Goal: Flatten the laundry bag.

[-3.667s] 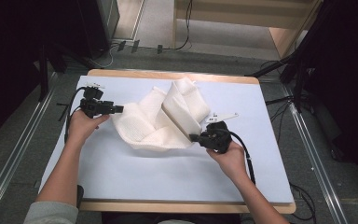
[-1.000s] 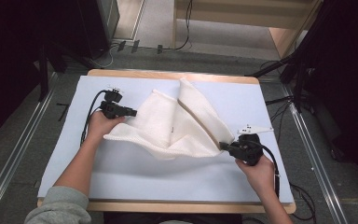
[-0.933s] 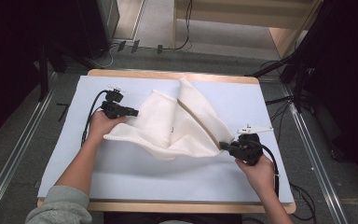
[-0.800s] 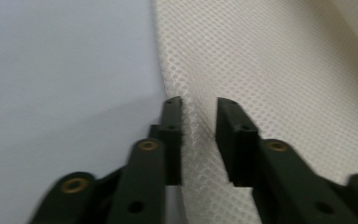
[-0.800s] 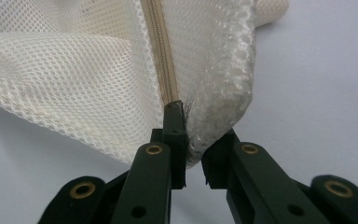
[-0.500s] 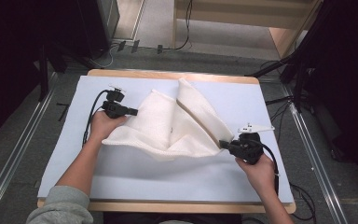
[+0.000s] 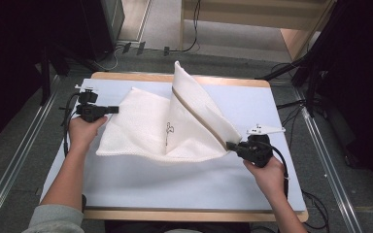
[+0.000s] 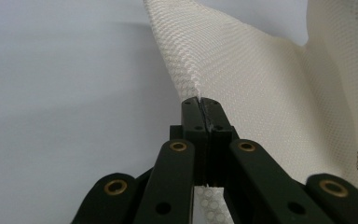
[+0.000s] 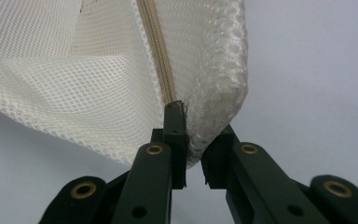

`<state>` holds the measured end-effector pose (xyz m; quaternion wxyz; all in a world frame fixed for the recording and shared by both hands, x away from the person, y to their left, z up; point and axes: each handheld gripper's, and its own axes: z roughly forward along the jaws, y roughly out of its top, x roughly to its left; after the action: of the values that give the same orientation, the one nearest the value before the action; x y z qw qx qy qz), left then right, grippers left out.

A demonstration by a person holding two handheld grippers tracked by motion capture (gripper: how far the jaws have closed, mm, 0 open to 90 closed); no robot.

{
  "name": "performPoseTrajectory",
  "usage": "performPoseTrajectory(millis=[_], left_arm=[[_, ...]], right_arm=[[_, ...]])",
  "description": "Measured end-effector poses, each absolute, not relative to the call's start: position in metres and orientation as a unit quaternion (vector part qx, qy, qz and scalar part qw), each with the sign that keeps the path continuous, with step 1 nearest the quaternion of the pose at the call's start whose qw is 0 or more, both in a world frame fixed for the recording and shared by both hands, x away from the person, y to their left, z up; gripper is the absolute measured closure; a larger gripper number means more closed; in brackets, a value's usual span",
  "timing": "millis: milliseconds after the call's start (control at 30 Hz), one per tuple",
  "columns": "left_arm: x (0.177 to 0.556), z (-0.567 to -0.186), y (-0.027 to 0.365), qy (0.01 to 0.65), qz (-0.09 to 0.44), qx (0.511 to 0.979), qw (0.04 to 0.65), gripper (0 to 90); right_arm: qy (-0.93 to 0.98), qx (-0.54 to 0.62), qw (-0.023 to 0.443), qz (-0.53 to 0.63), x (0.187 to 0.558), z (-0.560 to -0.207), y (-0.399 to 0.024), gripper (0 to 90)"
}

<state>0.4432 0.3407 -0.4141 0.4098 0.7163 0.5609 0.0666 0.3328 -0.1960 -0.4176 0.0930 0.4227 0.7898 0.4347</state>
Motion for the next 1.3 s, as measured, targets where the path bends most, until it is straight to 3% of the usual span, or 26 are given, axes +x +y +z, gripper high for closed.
performPoseTrajectory(millis=[467,667,733,900,1100,1167,1267,1300], left_arm=[[0.416,-0.414,0.398,0.616,0.095,0.655,0.428,90.0],[0.418,-0.420,0.399,0.613,0.079,0.663,0.422,90.0],[0.420,-0.421,0.398,0.613,0.080,0.666,0.417,90.0],[0.424,-0.423,0.398,0.613,0.081,0.665,0.418,89.2],[0.431,-0.424,0.394,0.611,0.085,0.671,0.411,87.8],[0.432,-0.424,0.394,0.614,0.079,0.666,0.417,82.8],[0.429,-0.420,0.392,0.608,0.084,0.676,0.407,64.6],[0.426,-0.417,0.391,0.605,0.086,0.683,0.401,62.6]], right_arm=[[0.789,0.432,0.071,0.430,0.347,-0.424,-0.198,83.5],[0.799,0.427,0.065,0.420,0.345,-0.426,-0.192,81.3],[0.799,0.425,0.061,0.420,0.344,-0.427,-0.192,77.0],[0.799,0.428,0.054,0.419,0.342,-0.431,-0.198,56.4],[0.788,0.437,0.087,0.424,0.335,-0.425,-0.217,46.3],[0.785,0.439,0.101,0.426,0.335,-0.424,-0.223,46.7],[0.777,0.442,0.104,0.436,0.340,-0.424,-0.226,50.0],[0.775,0.442,0.105,0.440,0.343,-0.425,-0.224,50.7]])
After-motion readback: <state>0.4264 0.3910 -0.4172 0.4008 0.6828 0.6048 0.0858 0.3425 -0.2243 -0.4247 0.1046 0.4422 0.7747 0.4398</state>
